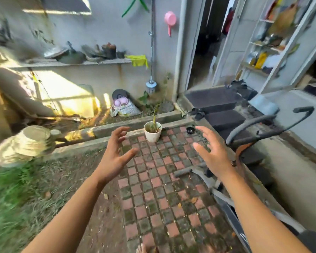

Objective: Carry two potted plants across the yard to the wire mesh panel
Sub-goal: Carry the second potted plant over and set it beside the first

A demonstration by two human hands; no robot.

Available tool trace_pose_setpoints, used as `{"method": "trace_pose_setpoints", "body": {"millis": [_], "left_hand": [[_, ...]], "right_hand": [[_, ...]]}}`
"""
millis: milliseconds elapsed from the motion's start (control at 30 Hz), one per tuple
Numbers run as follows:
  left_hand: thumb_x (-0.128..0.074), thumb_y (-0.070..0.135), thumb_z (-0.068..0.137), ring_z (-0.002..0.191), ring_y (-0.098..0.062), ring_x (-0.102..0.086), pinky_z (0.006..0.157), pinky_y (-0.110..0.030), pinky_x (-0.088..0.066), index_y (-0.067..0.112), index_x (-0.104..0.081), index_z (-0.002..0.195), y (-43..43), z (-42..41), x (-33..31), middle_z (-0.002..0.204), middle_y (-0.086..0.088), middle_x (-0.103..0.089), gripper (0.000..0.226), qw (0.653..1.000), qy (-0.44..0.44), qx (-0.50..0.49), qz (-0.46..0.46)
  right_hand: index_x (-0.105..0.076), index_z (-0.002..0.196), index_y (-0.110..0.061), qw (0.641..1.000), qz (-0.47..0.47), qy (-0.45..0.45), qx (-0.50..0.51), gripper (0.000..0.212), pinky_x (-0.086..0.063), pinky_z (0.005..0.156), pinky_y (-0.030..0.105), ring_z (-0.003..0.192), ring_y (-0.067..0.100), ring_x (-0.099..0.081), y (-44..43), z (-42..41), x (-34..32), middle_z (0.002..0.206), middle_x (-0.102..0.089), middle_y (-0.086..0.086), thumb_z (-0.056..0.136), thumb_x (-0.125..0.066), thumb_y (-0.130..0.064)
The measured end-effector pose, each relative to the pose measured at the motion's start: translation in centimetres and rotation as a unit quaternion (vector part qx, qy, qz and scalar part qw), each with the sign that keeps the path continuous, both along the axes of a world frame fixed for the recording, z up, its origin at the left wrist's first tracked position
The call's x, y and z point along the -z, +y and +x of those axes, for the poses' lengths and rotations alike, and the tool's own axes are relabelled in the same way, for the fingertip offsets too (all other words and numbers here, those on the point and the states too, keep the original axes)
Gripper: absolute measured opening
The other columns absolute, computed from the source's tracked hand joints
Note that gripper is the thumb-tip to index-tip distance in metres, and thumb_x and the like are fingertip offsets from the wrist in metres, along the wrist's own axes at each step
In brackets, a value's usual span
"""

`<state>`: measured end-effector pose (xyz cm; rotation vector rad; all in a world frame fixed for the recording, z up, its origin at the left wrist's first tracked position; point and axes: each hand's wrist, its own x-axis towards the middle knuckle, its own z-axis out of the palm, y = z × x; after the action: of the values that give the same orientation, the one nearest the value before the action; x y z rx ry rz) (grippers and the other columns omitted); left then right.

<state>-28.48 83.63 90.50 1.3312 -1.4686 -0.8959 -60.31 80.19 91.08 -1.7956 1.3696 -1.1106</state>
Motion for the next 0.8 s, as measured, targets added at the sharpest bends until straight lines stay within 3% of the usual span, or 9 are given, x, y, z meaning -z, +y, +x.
{"method": "trace_pose_setpoints", "body": {"millis": [100,233,333,400,567,700,800], "left_hand": [[-0.07,0.061,0.076,0.149,-0.021,-0.043,0.122,-0.045,-0.038,0.062,-0.04,0.133,-6.6,1.3,1.8,0.152,0.004,-0.046,0.065,1.0,0.007,-0.018,0.0],[-0.073,0.057,0.081,0.145,-0.02,-0.044,0.116,-0.041,-0.04,0.082,-0.037,0.118,-16.3,2.4,3.9,0.152,0.0,-0.046,0.058,0.998,0.026,-0.045,0.025],[-0.074,0.037,0.092,0.144,-0.023,-0.046,0.119,-0.048,-0.042,0.077,-0.038,0.122,-23.7,2.3,5.3,0.152,-0.005,-0.047,0.062,0.998,0.036,-0.035,0.049],[-0.074,0.028,0.097,0.145,-0.024,-0.045,0.123,-0.052,-0.041,0.076,-0.037,0.123,-28.3,2.0,6.5,0.153,-0.005,-0.046,0.066,0.997,0.034,-0.024,0.065],[-0.074,0.013,0.1,0.147,-0.025,-0.043,0.116,-0.04,-0.036,0.058,-0.036,0.13,-39.9,0.7,10.6,0.153,-0.004,-0.043,0.066,0.994,0.022,-0.023,0.105],[-0.074,0.016,0.1,0.149,-0.023,-0.041,0.118,-0.037,-0.033,0.042,-0.033,0.144,-49.1,0.0,17.9,0.157,-0.004,-0.041,0.066,0.99,-0.001,-0.026,0.136],[-0.076,0.02,0.099,0.149,-0.022,-0.041,0.118,-0.04,-0.035,0.042,-0.03,0.146,-55.9,-0.3,26.1,0.158,-0.005,-0.039,0.069,0.988,-0.014,-0.021,0.153]], "right_hand": [[-0.046,0.125,-0.073,1.0,-0.002,0.027,-0.015,0.048,-0.034,0.114,0.024,0.132,-0.023,-0.039,-7.7,1.7,1.7,0.142,-0.045,-0.041,0.089,-0.06,-0.047],[-0.043,0.124,-0.076,0.998,0.041,0.049,-0.021,0.053,-0.032,0.113,0.026,0.128,-0.031,-0.032,-17.9,3.4,3.7,0.14,-0.037,-0.047,0.095,-0.064,-0.038],[-0.043,0.13,-0.065,0.997,0.066,0.046,-0.008,0.057,-0.033,0.12,0.037,0.135,-0.006,-0.041,-24.8,3.9,5.3,0.141,-0.043,-0.034,0.1,-0.066,-0.022],[-0.044,0.138,-0.056,0.995,0.091,0.034,-0.006,0.054,-0.033,0.12,0.037,0.14,0.003,-0.039,-29.3,4.3,6.6,0.147,-0.044,-0.026,0.102,-0.065,-0.022],[-0.04,0.143,-0.048,0.991,0.131,-0.004,0.005,0.057,-0.029,0.112,0.028,0.133,-0.006,-0.041,-40.7,5.4,11.3,0.141,-0.042,-0.031,0.101,-0.067,-0.02],[-0.036,0.148,-0.044,0.986,0.162,-0.032,0.027,0.061,-0.027,0.112,0.028,0.14,0.003,-0.034,-51.0,5.7,19.1,0.151,-0.041,-0.015,0.101,-0.069,-0.022],[-0.034,0.156,-0.035,0.979,0.197,-0.033,0.04,0.068,-0.026,0.113,0.03,0.145,0.006,-0.032,-58.0,5.7,27.9,0.162,-0.037,-0.005,0.1,-0.071,-0.026]]}}
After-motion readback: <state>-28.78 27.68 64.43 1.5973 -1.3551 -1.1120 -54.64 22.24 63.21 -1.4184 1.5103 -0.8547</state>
